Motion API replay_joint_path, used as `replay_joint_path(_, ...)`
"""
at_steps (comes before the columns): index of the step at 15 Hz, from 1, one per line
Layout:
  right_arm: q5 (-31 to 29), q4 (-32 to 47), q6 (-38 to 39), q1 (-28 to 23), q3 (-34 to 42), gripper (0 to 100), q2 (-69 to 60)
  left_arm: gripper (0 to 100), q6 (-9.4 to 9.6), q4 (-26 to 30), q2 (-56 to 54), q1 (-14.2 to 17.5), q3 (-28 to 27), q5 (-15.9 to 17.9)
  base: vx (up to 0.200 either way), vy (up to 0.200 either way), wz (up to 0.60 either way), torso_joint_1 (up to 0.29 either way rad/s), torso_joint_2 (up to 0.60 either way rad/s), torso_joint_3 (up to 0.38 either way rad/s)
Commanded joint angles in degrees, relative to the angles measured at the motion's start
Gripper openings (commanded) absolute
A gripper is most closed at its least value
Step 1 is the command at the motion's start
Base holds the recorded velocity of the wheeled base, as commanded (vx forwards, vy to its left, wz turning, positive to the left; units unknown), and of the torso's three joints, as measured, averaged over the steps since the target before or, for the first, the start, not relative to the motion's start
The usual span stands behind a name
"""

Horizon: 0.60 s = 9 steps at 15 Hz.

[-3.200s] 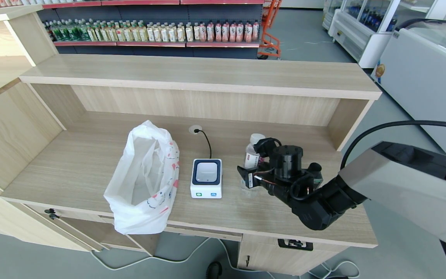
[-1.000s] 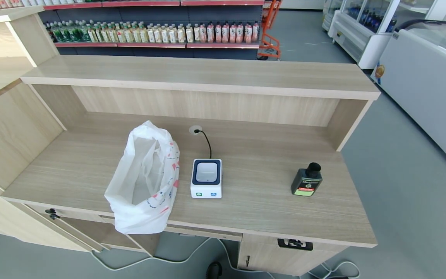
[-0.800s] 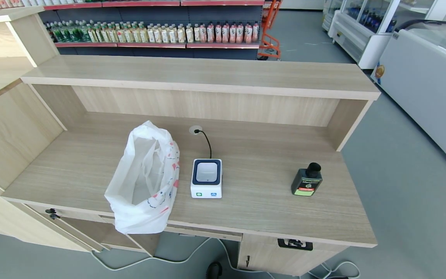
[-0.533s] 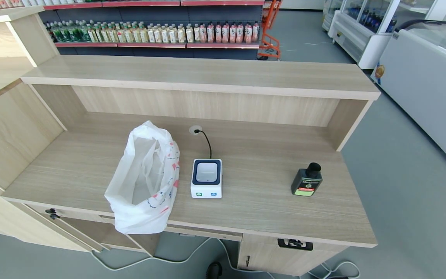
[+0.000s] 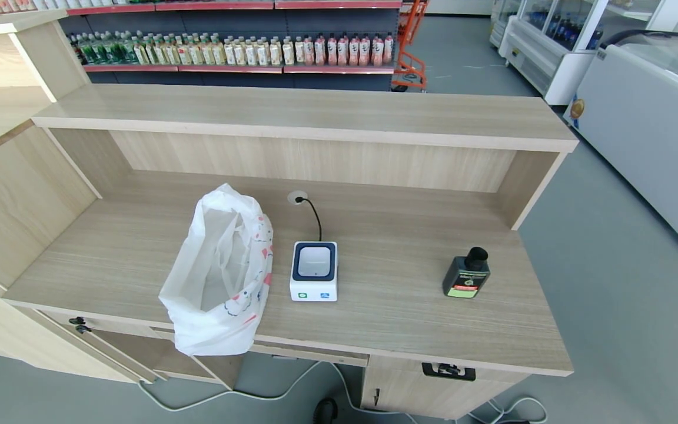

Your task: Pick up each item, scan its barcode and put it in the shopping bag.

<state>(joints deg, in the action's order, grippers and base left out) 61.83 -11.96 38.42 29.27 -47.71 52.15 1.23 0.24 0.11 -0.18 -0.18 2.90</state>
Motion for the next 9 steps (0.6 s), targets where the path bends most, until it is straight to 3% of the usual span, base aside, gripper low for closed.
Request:
replay_joint_path(1,-0.04,0.01,-0.02,0.0,-0.1,0,0.14,0,0.0,0.02,-0.02,0.01,0.01,0.0,0.0,0.0,0.0,0.0,0.0,0.0)
replay_joint_path(9,-0.31,0.09,0.07,-0.27,-0.19,0,-0.03,0,0.0,0.02,-0.02,0.01,0.01,0.0,0.0,0.0,0.0,0.0,0.0,0.0)
